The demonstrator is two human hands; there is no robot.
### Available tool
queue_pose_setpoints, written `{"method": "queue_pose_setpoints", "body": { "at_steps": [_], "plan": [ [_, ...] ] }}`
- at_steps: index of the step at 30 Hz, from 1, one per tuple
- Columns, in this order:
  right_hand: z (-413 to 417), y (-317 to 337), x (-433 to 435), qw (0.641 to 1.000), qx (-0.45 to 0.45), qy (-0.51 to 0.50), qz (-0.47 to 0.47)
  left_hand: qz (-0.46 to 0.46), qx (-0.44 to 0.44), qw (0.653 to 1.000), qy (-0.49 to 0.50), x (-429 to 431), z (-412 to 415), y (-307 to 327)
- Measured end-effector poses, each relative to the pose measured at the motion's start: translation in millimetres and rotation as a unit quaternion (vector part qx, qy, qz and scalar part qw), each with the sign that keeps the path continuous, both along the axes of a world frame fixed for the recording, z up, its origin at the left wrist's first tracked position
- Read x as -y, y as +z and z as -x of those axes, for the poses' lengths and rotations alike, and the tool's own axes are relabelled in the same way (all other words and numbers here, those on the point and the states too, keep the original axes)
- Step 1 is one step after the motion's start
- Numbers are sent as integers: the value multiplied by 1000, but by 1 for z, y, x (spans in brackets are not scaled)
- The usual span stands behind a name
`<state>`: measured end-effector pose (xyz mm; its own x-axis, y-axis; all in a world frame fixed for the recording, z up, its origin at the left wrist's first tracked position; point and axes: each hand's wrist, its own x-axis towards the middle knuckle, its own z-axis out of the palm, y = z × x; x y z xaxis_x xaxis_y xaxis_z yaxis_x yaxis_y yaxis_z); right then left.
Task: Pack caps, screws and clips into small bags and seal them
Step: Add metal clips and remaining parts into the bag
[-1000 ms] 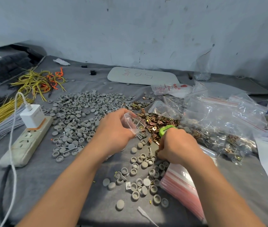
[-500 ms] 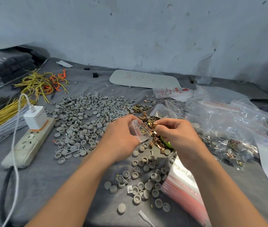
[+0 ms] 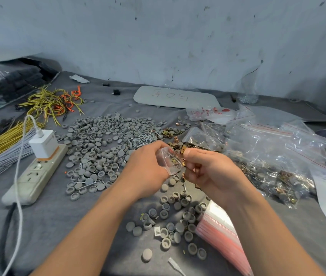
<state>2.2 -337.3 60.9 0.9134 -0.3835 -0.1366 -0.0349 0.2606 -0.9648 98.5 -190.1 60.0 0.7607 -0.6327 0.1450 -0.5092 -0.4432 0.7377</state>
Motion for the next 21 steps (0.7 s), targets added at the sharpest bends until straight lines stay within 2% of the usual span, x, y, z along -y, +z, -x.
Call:
{"method": "queue_pose_setpoints", "body": {
  "at_steps": [11, 21],
  "plan": [
    [-2, 1, -1, 997, -3, 39, -71, -13, -1, 1000, -2, 0, 1, 2],
    [0, 2, -4, 998, -4, 32, -57, -10, 3, 1000, -5, -1, 1, 1]
  ]
}}
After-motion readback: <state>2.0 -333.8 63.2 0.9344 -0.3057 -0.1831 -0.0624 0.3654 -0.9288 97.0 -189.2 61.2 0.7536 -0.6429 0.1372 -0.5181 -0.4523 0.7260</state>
